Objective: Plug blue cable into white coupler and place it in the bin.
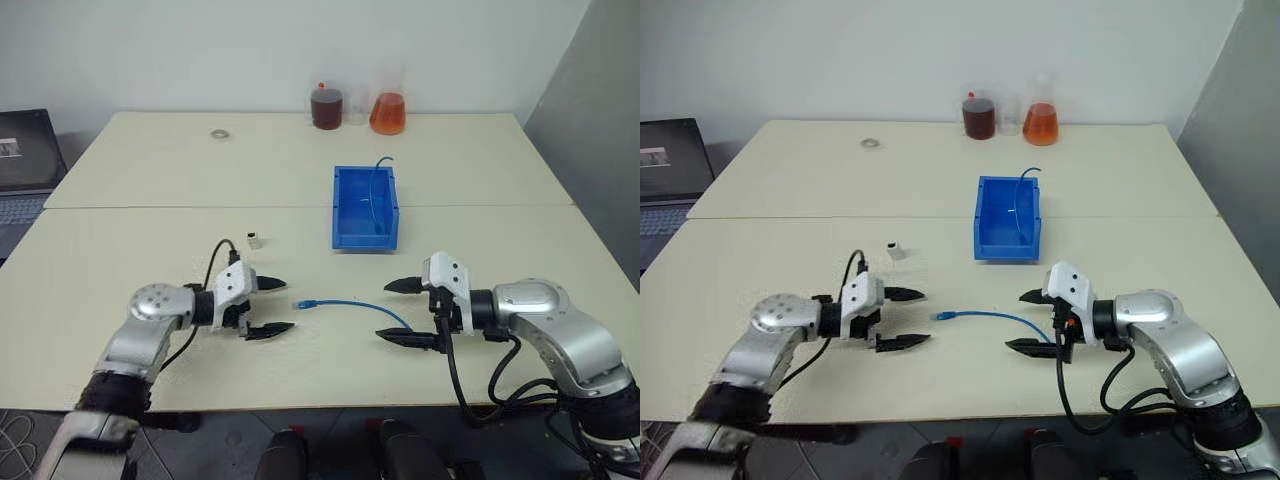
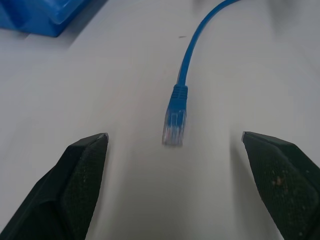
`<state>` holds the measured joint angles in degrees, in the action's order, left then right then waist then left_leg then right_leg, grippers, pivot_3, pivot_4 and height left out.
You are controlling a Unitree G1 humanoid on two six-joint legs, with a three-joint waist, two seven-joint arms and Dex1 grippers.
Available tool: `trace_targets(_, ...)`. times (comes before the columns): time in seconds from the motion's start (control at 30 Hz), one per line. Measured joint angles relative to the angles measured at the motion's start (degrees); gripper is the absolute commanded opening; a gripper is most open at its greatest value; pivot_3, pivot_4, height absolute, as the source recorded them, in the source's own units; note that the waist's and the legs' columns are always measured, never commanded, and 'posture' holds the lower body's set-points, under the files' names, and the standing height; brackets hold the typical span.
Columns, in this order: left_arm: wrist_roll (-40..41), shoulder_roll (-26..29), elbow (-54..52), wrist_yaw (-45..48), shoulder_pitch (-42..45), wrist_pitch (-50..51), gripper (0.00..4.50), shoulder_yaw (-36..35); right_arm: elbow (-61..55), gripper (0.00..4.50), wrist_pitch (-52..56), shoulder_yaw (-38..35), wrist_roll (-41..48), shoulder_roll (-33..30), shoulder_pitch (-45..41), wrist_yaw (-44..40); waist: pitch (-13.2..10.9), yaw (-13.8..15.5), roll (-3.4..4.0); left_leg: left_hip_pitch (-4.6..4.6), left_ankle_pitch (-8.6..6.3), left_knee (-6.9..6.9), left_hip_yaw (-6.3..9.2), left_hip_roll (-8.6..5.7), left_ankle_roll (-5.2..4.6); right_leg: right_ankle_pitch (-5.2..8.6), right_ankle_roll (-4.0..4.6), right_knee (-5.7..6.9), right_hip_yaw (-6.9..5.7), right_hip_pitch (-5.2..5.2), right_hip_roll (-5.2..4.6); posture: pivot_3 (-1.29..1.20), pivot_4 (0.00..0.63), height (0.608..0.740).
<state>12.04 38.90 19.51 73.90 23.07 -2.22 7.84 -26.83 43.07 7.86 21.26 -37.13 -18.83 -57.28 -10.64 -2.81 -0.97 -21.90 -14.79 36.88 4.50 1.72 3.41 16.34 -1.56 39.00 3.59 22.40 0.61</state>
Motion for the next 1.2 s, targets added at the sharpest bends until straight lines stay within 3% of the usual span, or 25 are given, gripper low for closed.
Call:
trace_targets(0.37,-3.7,-2.6,17.0,6.4,9.8,-10.1,4.50,2.1,-4.2,4.48,3.0,-2.8,1.8,-0.1,2.8,7.3,0.0,0.1,-0.02,-0.04,0.00,0.03,0.03,-0.01,0.00,0.06,-0.11,0.00,-0.01,-0.01,0.00,0.00,0.150,0.740)
trace_targets(0.67,-3.8,-3.4,16.6,7.1,9.4,-10.7,4.50,1.9,-4.4,4.48,3.4,-3.5,2.6,-1.3,4.3,9.4,0.0,0.1,-0.02,-0.03,0.00,0.05,0.03,-0.02,0.00,0.11,-0.19,0.00,0.01,-0.03,-0.01,0.00,0.150,0.740)
trace_targets(0.87,-3.4,-3.4,13.9,7.9,7.4,-10.5,3.02,1.8,-4.3,4.50,3.0,-3.5,2.7,-1.3,4.3,10.1,0.0,0.1,-0.02,-0.02,0.00,0.04,0.03,-0.02,0.00,0.06,-0.11,0.00,0.01,-0.04,-0.01,0.00,0.150,0.740)
trace_targets(1.2,-3.7,-3.4,14.3,7.9,7.3,-12.1,1.10,2.0,-3.7,4.50,2.4,-3.3,2.5,-1.2,4.3,11.3,0.0,0.1,-0.02,0.05,0.01,0.05,0.04,-0.02,-0.01,0.13,-0.25,0.04,0.01,-0.08,-0.01,0.00,0.150,0.740)
